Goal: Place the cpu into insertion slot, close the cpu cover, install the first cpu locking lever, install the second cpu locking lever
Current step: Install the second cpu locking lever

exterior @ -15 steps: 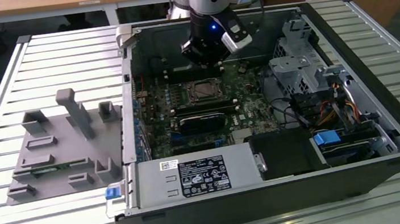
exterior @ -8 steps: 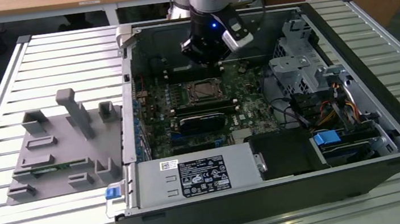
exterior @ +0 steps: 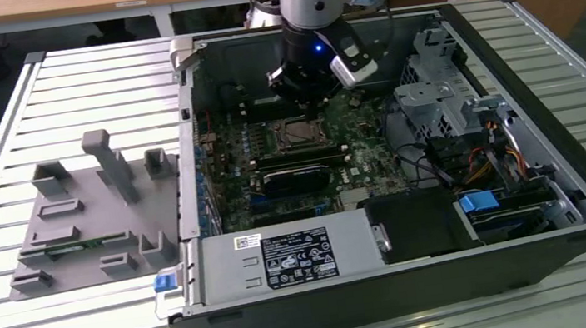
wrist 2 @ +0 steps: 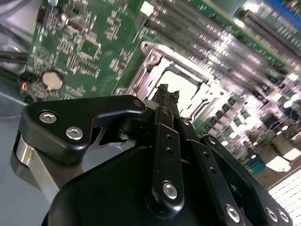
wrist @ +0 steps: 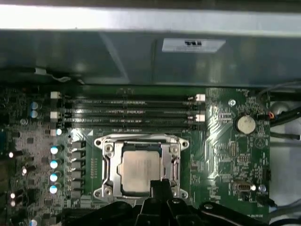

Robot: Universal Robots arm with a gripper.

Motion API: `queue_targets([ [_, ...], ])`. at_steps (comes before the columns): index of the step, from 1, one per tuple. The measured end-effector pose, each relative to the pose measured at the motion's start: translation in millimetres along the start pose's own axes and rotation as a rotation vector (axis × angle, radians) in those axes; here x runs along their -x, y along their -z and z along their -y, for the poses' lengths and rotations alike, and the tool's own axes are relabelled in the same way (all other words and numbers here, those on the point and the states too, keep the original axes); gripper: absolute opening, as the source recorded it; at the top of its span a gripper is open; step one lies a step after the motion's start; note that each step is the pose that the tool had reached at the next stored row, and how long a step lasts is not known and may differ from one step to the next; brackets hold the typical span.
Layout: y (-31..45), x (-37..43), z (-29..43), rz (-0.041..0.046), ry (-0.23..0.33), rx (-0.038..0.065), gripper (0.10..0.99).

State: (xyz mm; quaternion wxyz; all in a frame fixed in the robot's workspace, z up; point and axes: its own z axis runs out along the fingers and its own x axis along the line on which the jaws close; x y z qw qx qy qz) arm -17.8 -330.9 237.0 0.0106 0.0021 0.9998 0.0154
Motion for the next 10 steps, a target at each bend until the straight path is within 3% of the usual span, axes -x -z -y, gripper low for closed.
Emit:
queue_targets([
  [6,0.1,0.1,11.7,-0.0005,0.000,0.002,0.106],
  [10,0.0,0.1,20.6,-0.0006,0.000,0.013,0.106],
])
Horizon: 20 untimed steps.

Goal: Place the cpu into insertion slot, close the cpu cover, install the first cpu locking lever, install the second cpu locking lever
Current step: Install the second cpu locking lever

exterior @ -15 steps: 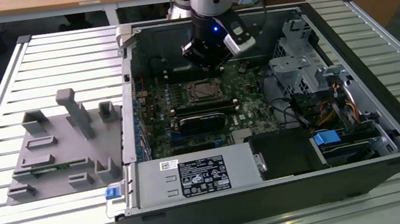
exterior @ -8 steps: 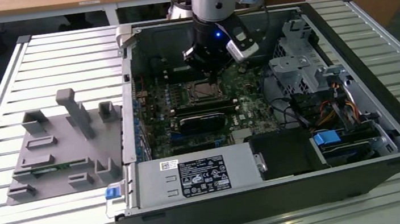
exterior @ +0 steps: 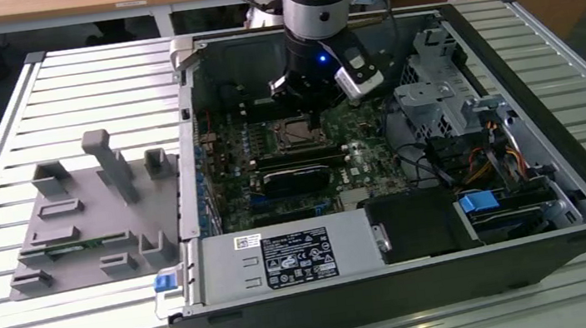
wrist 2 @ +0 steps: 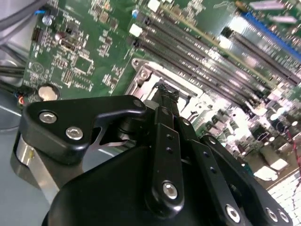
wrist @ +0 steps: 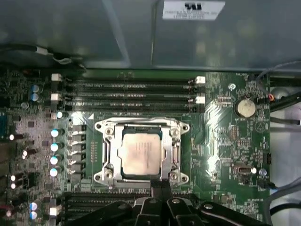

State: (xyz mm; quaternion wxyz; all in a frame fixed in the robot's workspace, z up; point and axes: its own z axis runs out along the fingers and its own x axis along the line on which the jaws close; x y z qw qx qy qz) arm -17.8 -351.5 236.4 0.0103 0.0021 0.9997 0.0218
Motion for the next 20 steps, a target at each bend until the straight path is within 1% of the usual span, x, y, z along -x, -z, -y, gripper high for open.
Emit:
queue_targets([
  [3,0.0,0.1,7.2,-0.0001,0.000,0.009,0.106],
  [5,-0.2,-0.2,9.2,-0.0001,0.000,0.013,0.106],
  [9,-0.4,-2.6,10.7,-0.0001,0.000,0.014,0.106],
  [13,-0.2,-6.1,16.5,-0.0001,0.000,0.015,0.106],
  [15,-0.1,-9.6,18.4,0.0000,0.000,0.015,0.106],
  [20,-0.8,-23.7,19.4,0.0001,0.000,0.015,0.106],
])
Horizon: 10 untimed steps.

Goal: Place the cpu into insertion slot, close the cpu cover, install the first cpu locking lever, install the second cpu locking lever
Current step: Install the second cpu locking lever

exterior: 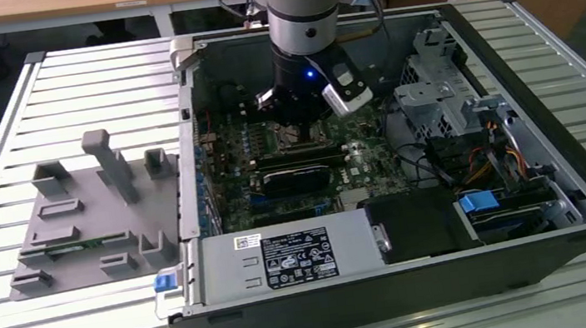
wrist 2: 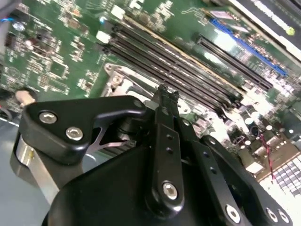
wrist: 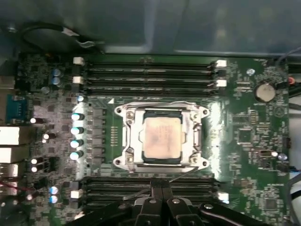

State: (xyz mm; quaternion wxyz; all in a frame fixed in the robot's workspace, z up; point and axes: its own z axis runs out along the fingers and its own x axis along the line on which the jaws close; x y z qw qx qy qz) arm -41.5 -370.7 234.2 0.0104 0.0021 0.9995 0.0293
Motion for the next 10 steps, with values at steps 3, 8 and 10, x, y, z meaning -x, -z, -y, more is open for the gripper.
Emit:
queue_targets([
  [3,-4.4,-4.7,0.4,-0.0002,0.000,0.000,0.106],
  [8,-7.8,-7.0,0.6,-0.0002,0.000,0.000,0.106],
  [10,-7.8,-7.1,0.6,-0.0002,0.000,0.000,0.106],
])
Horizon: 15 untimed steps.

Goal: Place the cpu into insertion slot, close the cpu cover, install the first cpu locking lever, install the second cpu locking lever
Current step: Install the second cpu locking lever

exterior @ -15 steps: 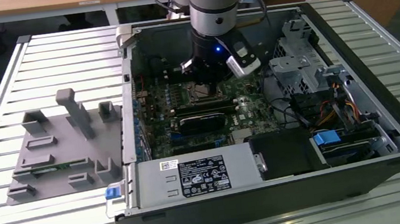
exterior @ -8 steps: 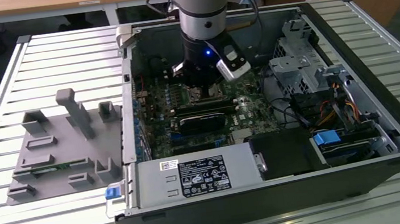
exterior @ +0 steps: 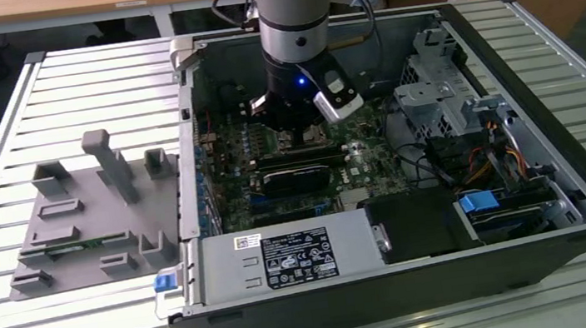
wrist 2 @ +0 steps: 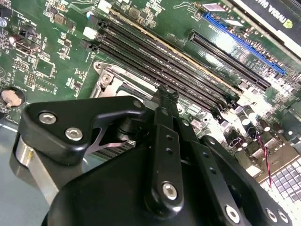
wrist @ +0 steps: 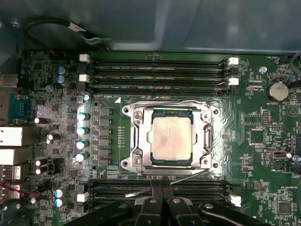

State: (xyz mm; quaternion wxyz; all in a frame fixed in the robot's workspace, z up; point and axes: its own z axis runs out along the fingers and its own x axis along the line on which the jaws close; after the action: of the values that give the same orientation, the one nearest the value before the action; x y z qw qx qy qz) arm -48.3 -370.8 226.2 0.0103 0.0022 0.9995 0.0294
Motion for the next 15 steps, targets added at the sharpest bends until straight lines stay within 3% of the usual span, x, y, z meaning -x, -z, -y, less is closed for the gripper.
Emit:
queue_targets([
  [8,0.0,-0.1,0.0,-0.0001,0.000,0.004,0.106],
  [13,0.1,-1.4,3.5,0.0000,-0.001,0.026,0.106],
  [15,0.3,-3.0,5.7,-0.0002,-0.001,0.041,0.106],
])
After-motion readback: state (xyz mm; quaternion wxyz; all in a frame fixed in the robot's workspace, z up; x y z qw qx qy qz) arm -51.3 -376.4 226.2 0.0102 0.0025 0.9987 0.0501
